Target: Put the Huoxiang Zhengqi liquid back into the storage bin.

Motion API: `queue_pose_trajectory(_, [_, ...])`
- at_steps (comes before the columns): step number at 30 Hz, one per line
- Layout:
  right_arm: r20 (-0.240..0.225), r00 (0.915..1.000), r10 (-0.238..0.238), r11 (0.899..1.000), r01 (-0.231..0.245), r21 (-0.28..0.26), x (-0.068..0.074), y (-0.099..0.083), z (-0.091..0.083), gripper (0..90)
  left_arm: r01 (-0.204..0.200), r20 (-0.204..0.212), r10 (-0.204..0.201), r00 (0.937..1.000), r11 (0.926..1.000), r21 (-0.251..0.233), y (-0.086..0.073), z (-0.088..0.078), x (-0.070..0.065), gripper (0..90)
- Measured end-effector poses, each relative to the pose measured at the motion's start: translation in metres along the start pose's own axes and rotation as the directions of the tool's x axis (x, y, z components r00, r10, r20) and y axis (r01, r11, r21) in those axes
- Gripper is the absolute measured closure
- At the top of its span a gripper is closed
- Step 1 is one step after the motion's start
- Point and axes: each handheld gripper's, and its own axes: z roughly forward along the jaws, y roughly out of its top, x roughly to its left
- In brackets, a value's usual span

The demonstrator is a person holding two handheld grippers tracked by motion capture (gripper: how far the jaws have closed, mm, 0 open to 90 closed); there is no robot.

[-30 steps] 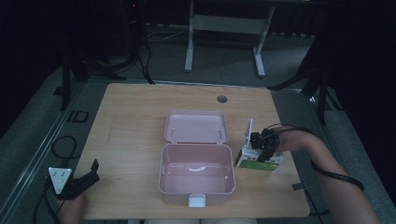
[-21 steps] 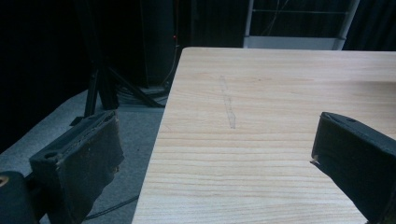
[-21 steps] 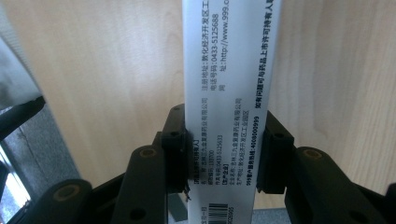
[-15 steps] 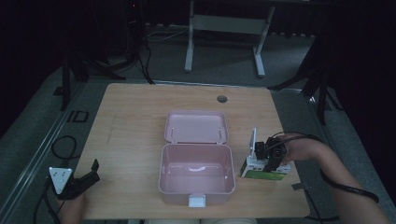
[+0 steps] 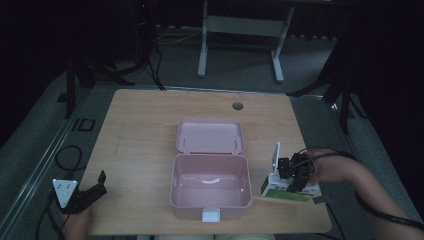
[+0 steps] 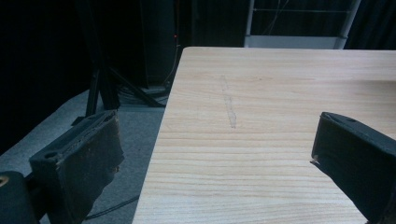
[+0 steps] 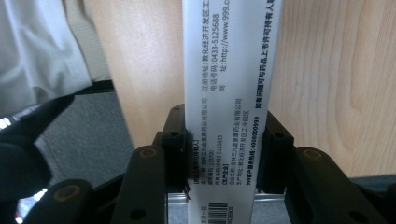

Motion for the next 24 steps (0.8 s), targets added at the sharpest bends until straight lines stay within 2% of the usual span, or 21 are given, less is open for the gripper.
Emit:
queue_pose_trajectory(7, [-0.006,0.9997,-0.026,1.0,0.026,-0.003,0.015,-0.001,-0.011,61.9,0.0,-0.001,0.0,1.0,1.0,0.001,0.0,0.0,0.0,2.1])
queue_pose_trajectory(12, [0.007,0.9997,-0.023,1.0,0.023,-0.002,0.02,0.001,-0.034,61.9,0.001,-0.001,-0.001,1.0,1.0,-0.001,0.0,0.0,0.0,2.1])
queue_pose_trajectory(22, [0.058,0.9982,-0.016,1.0,0.016,-0.008,0.022,0.01,-0.08,61.9,0.004,0.001,-0.004,1.0,1.0,-0.001,0.0,0.0,0.001,2.1])
queue_pose_trajectory(23, [0.058,0.9982,-0.016,1.0,0.016,-0.008,0.022,0.01,-0.08,61.9,0.004,0.001,-0.004,1.0,1.0,-0.001,0.0,0.0,0.001,2.1])
queue_pose_trajectory(24, [0.066,0.9977,-0.018,1.0,0.018,-0.008,0.023,0.012,-0.088,61.9,0.005,0.002,-0.005,1.0,1.0,-0.001,0.0,0.0,0.001,2.1])
